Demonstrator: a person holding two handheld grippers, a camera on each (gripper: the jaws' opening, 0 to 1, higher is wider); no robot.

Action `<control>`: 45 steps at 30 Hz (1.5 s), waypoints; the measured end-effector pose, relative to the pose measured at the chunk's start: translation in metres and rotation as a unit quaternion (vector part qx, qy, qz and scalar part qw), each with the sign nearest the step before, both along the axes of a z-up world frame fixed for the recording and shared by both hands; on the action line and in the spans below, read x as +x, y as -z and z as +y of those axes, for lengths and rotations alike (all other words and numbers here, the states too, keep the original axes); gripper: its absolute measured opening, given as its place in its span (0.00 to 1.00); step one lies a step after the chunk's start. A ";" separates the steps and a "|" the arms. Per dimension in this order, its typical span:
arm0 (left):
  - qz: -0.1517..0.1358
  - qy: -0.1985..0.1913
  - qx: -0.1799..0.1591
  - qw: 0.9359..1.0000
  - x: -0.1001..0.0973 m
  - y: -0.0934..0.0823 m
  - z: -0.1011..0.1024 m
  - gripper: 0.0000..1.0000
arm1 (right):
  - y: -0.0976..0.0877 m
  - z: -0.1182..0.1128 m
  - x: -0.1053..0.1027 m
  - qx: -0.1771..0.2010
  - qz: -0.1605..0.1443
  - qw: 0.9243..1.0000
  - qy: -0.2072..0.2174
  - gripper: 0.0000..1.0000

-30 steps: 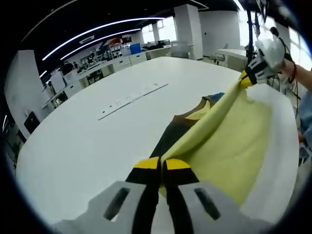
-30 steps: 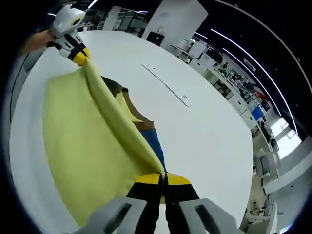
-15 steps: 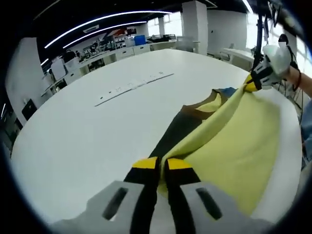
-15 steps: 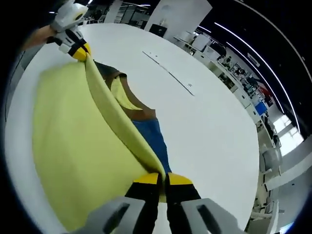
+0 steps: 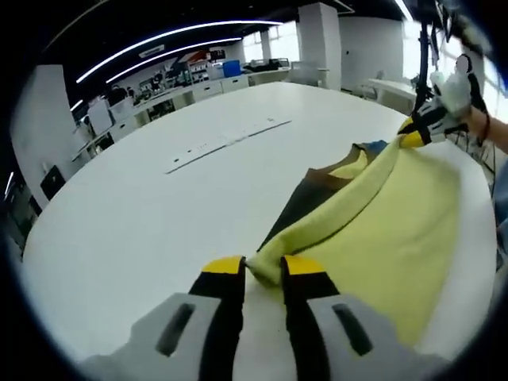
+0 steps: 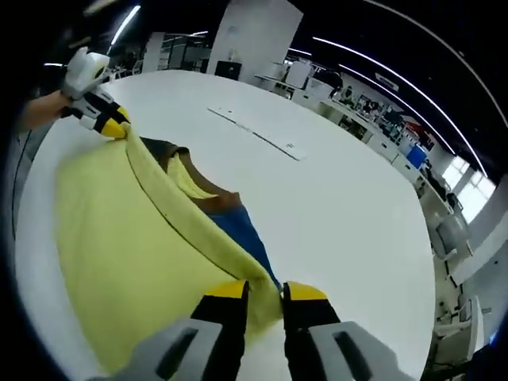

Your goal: Fold the garment on the visible template until the final outline fits inside the template.

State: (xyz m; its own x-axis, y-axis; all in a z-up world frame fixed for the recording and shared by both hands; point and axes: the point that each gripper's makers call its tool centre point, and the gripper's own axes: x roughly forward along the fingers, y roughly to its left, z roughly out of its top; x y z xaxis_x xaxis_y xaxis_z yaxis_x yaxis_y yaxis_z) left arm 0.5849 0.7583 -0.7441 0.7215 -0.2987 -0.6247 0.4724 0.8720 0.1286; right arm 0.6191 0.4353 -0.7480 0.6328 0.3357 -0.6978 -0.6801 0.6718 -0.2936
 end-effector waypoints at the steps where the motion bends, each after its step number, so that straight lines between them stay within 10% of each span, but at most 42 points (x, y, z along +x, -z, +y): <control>1: -0.006 0.007 0.003 1.000 0.000 -0.002 0.000 0.16 | -0.003 0.001 -0.001 0.005 -0.004 1.000 -0.004 0.15; 11: -0.019 0.052 0.033 0.998 -0.005 -0.005 -0.010 0.15 | -0.007 0.009 -0.008 0.022 -0.004 0.999 -0.039 0.21; 21: -0.004 0.100 0.071 0.992 -0.003 0.014 -0.016 0.18 | 0.017 0.006 0.002 -0.050 -0.007 0.994 -0.100 0.20; 33: -0.018 0.114 0.129 0.985 0.006 0.018 -0.003 0.10 | 0.021 0.000 0.012 -0.062 -0.016 0.994 -0.093 0.04; 45: -0.039 0.035 0.036 0.998 0.023 -0.007 0.001 0.00 | -0.005 -0.001 0.026 0.007 -0.026 0.999 -0.026 0.00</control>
State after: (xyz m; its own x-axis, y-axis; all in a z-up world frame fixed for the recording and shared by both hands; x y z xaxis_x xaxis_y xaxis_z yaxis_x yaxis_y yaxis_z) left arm 0.6083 0.7594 -0.7368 0.7481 -0.3059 -0.5889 0.5175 0.8244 0.2292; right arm 0.6447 0.4344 -0.7433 0.6495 0.3790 -0.6591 -0.6984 0.6402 -0.3201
